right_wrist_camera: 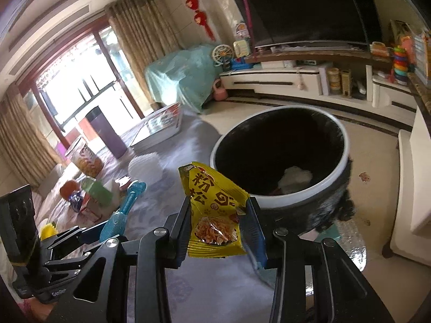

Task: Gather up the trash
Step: 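Carry the blue brush and yellow snack bag over the trash bin with both grippers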

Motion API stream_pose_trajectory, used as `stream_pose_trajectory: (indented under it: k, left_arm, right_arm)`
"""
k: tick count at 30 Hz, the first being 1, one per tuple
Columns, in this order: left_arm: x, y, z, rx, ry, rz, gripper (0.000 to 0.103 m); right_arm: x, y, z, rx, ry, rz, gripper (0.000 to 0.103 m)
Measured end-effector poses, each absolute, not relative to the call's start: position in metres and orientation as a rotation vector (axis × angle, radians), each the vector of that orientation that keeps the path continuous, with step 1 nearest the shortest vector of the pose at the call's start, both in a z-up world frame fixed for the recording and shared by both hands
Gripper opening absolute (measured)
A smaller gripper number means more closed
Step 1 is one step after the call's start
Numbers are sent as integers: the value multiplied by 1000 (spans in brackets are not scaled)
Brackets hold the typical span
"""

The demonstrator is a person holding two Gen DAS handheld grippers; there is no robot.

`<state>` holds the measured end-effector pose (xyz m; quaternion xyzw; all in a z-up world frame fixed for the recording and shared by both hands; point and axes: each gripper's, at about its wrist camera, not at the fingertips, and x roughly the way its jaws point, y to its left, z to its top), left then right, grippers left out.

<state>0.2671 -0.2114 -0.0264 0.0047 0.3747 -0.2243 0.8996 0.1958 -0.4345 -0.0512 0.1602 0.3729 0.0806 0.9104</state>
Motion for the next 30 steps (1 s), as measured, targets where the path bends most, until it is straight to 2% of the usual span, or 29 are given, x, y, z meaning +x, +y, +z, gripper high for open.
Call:
stream_pose_trajectory:
  k: [30]
  left_arm:
    - [345,-286,-22,52,760,-517,44]
  right_arm:
    - [240,-505,-60,395,772,72,40]
